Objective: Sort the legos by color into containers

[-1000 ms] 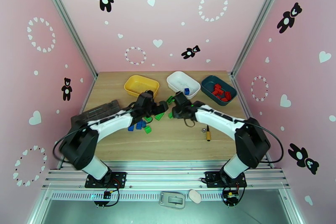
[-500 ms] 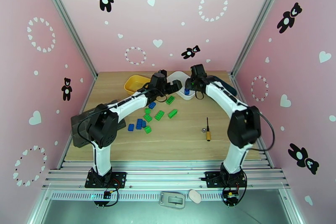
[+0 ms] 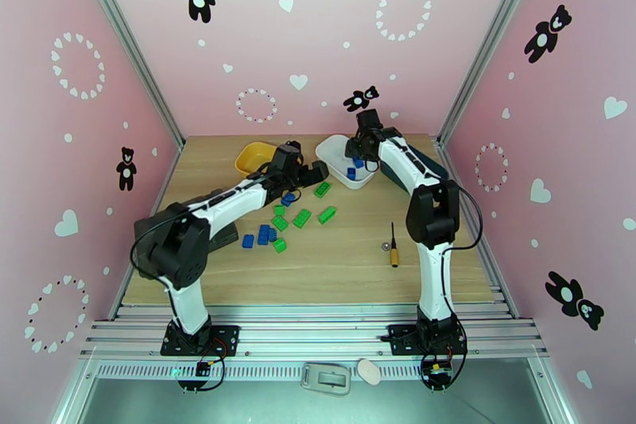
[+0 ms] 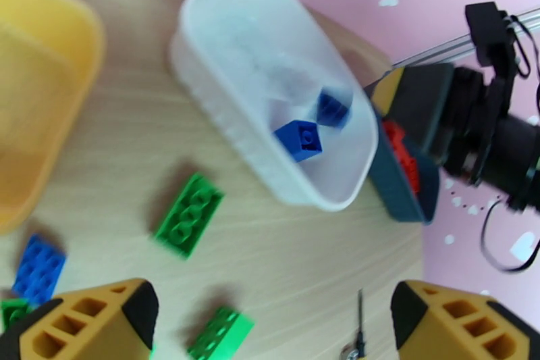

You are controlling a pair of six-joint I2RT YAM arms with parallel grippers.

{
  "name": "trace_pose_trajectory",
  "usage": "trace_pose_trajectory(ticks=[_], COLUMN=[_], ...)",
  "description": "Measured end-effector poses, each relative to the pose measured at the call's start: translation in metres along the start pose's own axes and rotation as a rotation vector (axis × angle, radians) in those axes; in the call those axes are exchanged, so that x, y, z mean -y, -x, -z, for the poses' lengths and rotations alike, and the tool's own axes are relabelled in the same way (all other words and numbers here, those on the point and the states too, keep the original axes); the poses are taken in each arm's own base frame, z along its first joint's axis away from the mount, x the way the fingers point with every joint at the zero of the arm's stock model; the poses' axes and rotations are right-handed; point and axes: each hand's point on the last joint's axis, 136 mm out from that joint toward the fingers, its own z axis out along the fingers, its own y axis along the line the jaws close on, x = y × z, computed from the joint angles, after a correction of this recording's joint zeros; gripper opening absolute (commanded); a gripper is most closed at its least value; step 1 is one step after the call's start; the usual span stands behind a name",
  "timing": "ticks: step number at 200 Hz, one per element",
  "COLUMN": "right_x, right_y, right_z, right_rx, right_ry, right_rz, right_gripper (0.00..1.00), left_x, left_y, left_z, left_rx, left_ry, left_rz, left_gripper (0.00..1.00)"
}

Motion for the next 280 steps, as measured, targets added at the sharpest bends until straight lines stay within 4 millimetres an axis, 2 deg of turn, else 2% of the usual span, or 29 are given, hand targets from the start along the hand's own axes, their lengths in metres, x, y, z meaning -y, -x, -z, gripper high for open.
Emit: trace_pose_trajectory(ticks=[32, 58, 80, 99, 132, 158, 194, 241, 280], right_x=[0.0, -0.01, -0.032, -0.056, -0.1, -0.122, -0.125, -0.123, -0.114], right_y=[-0.014, -0.029, -0.041, -0.058, -0.109, -0.157, -0.206, -0.246, -0.253], right_z=[0.007, 0.033, 0.062, 0.086, 0.113, 0.121, 0.122, 0.119, 0.114], right_rx=[-0.023, -0.027, -0.001, 0.019, 0.011, -0.026, -0.067, -0.09, -0.093], right_ry=[0.006, 0.036, 0.088, 0.141, 0.22, 0.252, 0.242, 0.226, 0.205], right_rz=[0.02, 0.052, 0.097, 0.149, 0.26, 0.335, 0.377, 0.391, 0.364], right_gripper=[0.63, 0.62, 0.61, 0.59, 0.56, 0.54, 0.53, 0.52, 0.52], left_x=[-0.015, -0.037, -0.061, -0.085, -0.117, -0.135, -0.151, -0.156, -0.158], left_y=[-0.004, -0.014, -0.028, -0.044, -0.069, -0.086, -0.11, -0.115, -0.123], left_z=[0.03, 0.049, 0.059, 0.068, 0.084, 0.091, 0.092, 0.09, 0.085], left_rx=[0.036, 0.049, 0.042, 0.023, 0.0, -0.015, -0.052, -0.055, -0.075], left_ry=[0.058, 0.132, 0.202, 0.272, 0.355, 0.397, 0.446, 0.476, 0.489], left_rz=[-0.035, -0.058, -0.065, -0.068, -0.056, -0.048, -0.066, -0.083, -0.097], left_gripper=[0.93, 0.91, 0.87, 0.84, 0.77, 0.71, 0.66, 0.61, 0.57])
